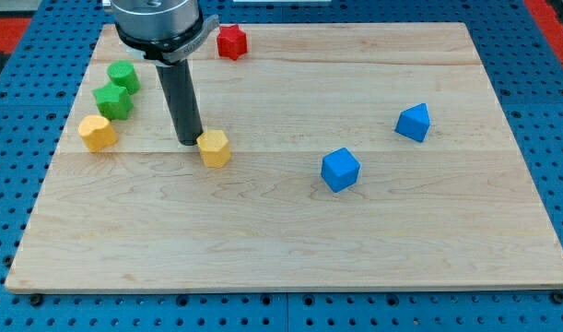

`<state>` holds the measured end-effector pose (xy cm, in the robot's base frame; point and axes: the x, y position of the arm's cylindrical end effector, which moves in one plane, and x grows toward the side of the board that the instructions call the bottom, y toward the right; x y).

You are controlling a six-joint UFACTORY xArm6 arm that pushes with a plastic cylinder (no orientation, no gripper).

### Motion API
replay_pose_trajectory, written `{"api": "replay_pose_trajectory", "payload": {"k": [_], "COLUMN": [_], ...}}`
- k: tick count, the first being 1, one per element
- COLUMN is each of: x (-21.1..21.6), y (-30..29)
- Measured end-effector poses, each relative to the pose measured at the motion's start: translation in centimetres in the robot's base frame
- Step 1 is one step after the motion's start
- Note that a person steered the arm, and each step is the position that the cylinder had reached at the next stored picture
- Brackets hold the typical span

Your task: Push the yellow heart parallel to the right of the green star

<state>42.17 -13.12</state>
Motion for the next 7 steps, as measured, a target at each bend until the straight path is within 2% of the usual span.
{"api": "replay_pose_trajectory", "payload": {"k": [2, 3, 4, 7], "x": [4.2, 3.3, 0.6, -0.8], "y": [-13.8, -16.9, -16.6, -4.7]}}
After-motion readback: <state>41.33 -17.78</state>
